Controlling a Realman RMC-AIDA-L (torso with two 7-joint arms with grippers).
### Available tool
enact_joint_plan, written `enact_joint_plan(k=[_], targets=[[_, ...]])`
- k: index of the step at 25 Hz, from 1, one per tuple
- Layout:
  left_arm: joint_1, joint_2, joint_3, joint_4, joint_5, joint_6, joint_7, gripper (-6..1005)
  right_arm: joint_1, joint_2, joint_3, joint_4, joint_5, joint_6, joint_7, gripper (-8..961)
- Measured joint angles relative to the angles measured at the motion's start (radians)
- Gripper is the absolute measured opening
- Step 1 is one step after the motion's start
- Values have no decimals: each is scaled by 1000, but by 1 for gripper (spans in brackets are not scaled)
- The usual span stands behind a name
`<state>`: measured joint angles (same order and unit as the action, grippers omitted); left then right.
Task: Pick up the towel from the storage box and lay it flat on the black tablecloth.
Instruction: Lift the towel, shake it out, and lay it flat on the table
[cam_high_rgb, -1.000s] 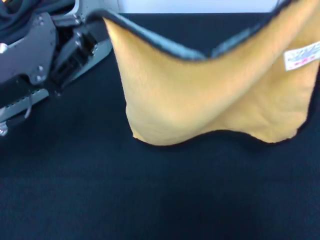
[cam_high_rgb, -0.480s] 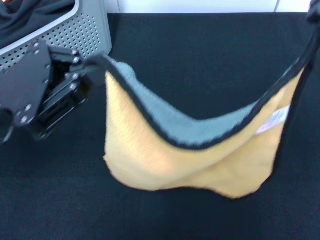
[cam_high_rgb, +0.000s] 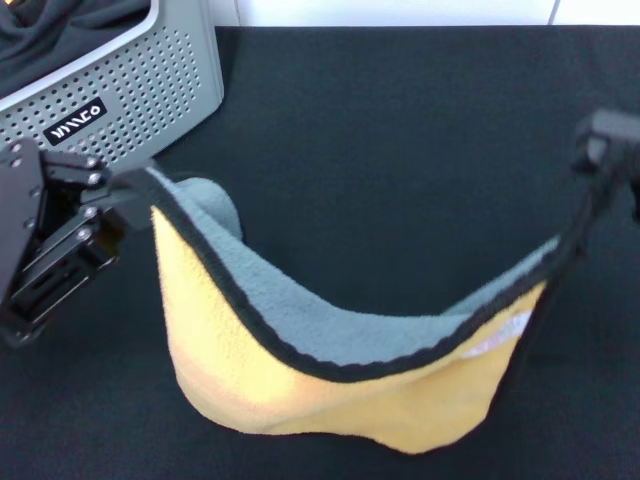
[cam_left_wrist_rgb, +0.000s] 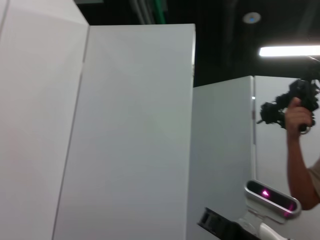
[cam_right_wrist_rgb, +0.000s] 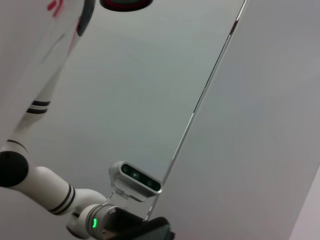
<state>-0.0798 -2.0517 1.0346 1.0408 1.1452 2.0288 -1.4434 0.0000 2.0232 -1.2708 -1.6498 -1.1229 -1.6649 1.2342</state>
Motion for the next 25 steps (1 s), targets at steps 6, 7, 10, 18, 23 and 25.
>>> enact_joint_plan(k=[6,7,10,18,23,25], targets=[[61,0,6,-5,-18,2,-2,22,-72,0,0,15,8,-97,-11,89],[71,-1,8,-6,-19,2,-3,22,-83,0,-1,19,11,-110,-16,89],[97,-8,12,-13,-9,3,-4,22,-102,0,-2,53,26,-170,-36,90],[116,-10,14,-109,3,1,20,22,-127,-1,-3,228,54,-213,-122,91],[-31,0,-52,-339,80,-11,92,22,-65,-5,8,424,43,-146,-167,91],[-116,-1,-109,-454,162,-29,147,22,-43,-6,8,493,37,-116,-203,92]])
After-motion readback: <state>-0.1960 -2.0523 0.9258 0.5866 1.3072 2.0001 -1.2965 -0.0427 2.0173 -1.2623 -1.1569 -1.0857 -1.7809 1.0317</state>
